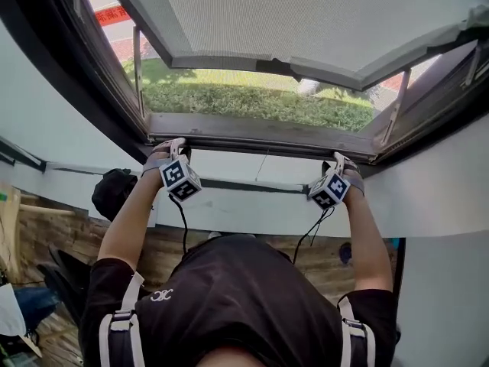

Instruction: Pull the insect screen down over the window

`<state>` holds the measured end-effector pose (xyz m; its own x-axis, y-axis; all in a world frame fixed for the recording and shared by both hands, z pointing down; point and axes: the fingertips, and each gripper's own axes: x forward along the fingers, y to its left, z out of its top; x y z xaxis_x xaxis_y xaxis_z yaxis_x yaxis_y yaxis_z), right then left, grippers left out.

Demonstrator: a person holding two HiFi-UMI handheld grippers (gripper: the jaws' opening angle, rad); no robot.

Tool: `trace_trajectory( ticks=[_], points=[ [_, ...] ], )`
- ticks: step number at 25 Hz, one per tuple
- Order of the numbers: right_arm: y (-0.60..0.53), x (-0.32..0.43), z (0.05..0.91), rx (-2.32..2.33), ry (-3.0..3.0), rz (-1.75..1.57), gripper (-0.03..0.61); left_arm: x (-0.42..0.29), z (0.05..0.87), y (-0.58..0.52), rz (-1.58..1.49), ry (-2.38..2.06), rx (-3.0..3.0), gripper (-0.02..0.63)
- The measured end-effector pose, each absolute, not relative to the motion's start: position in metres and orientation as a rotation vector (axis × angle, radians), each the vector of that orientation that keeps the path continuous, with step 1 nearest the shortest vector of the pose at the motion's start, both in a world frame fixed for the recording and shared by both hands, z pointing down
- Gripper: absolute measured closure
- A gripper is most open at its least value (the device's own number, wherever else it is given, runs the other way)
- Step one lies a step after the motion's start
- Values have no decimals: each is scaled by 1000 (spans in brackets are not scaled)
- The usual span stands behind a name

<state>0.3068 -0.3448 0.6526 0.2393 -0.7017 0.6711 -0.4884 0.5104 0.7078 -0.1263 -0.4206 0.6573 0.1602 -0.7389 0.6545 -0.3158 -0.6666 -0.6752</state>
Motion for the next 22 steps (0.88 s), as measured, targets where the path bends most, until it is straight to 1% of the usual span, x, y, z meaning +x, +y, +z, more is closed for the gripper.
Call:
trace_trajectory(
  ticks=[2,4,7,10,15,19,22],
  points=[
    [-348,287,627,1298,-1563,-78,495,-119,640,-416,-1408,1134,-2239,598],
    [-350,266,601,1448,-1716,54,571,-112,626,-412,-1292,1240,-2395,598],
    [-358,250,579,1612,-1881,133,572,-97,591,-413,-1056,1396,-2552,598],
    [-361,225,538,1747,-2044,142,574,-83,544,-414,-775,1534,-2661,600],
    [-360,175,446,1908,-2288,-4,574,-60,466,-413,-367,1631,-2713,600],
    [-354,145,387,1980,-2364,-170,574,-36,421,-402,-189,1597,-2758,600],
    [-359,142,366,2068,-2369,-168,574,-23,405,-397,-141,1578,-2750,600]
  ],
)
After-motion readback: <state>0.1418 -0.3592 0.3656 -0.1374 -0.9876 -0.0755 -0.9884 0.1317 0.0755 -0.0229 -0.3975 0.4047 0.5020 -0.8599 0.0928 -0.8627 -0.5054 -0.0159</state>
